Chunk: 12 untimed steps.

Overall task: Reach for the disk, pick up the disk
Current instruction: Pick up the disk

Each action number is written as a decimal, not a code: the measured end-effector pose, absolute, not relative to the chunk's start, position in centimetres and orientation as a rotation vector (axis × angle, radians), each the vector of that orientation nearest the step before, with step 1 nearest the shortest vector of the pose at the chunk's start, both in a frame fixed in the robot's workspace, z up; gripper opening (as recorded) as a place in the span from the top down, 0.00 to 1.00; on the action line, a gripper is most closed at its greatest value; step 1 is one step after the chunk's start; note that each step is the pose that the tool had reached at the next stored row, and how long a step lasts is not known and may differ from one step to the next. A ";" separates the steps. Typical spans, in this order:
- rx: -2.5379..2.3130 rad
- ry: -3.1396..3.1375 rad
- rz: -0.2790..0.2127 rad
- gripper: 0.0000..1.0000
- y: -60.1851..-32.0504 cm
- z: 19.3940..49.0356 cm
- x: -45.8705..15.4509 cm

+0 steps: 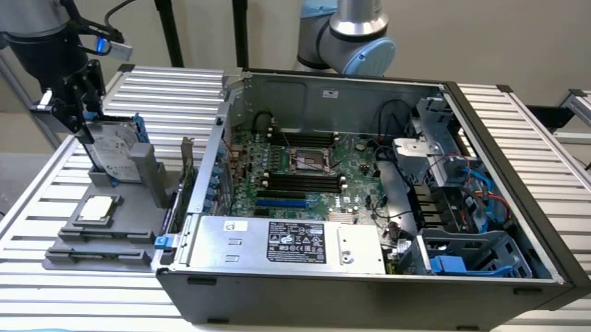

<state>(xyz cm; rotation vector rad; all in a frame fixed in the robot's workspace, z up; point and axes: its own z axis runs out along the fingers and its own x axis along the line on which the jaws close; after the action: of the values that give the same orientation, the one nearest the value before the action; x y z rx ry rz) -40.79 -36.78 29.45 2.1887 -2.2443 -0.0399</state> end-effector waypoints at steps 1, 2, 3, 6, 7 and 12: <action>2.189 -2.244 -0.040 0.46 -36.8 29.4 -40.8; 2.190 -2.244 -0.040 0.46 -36.8 29.4 -40.8; 2.192 -2.243 -0.040 0.46 -36.8 29.4 -40.8; 2.207 -2.227 -0.040 0.46 -36.7 29.3 -40.9; 2.213 -2.221 -0.040 0.46 -36.6 29.3 -40.9; 2.232 -2.202 -0.040 0.46 -36.5 29.3 -41.0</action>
<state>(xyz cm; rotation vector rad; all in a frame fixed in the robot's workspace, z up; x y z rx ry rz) -40.96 -36.49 29.30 2.2319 -2.2016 -0.0397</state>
